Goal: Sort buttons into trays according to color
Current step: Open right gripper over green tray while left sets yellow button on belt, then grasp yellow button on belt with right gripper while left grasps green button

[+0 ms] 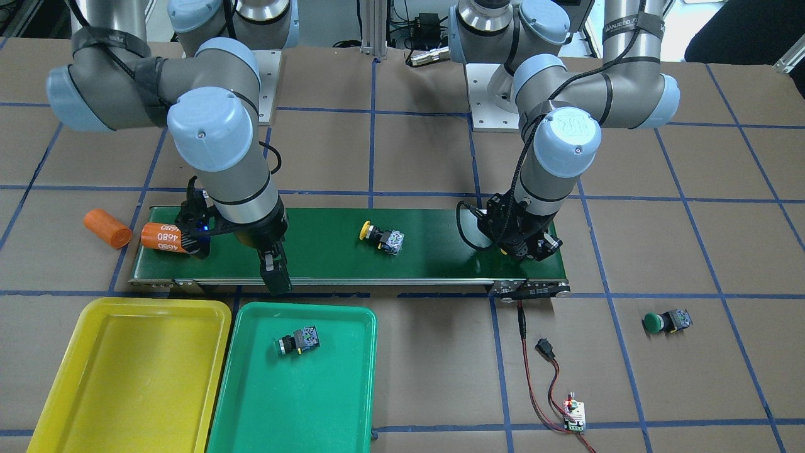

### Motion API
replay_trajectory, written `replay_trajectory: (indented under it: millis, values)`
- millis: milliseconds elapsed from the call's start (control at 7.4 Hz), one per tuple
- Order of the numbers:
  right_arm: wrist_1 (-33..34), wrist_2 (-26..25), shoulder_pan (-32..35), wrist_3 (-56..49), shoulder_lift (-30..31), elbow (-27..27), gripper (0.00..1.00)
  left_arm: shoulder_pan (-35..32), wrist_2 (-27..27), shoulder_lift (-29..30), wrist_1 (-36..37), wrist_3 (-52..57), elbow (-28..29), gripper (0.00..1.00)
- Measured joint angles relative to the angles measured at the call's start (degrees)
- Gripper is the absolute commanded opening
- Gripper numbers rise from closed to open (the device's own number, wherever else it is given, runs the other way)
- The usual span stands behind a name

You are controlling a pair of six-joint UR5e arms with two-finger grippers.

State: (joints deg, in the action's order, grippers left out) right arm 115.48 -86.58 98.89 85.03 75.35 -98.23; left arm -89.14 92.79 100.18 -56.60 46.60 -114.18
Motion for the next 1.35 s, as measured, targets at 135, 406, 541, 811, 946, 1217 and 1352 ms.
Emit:
replay_trajectory:
  millis: [135,406,541,811,946,1217,1352]
  values:
    - [-2.6,0.0,0.3,1.6,1.0,-0.2,1.00,0.3,-0.4,-0.4,-0.1,0.2,0.9,0.86]
    - [-3.8,0.1,3.4,7.5,0.9,-0.6,1.00,1.6,-2.1,-0.8,-0.9,0.1,2.4,0.86]
    - [-3.6,0.2,5.5,9.9,0.2,-0.7,1.00,3.4,-2.8,-0.5,-1.4,0.3,4.0,0.91]
    - [-3.4,0.9,7.7,12.1,-1.4,-0.8,1.00,13.0,-3.3,3.2,-6.2,3.3,11.2,1.00]
    - [-3.3,1.1,8.2,12.7,-2.3,-0.9,1.00,16.8,-3.4,6.3,-7.5,8.6,14.9,1.00]
    - [-3.0,1.2,9.3,13.9,-3.8,-1.9,1.00,22.4,-3.1,12.6,-6.4,18.2,18.8,1.00]
    - [-2.6,1.2,9.7,14.3,-4.5,-2.3,1.00,24.7,-3.1,15.4,-3.6,21.6,18.9,1.00]
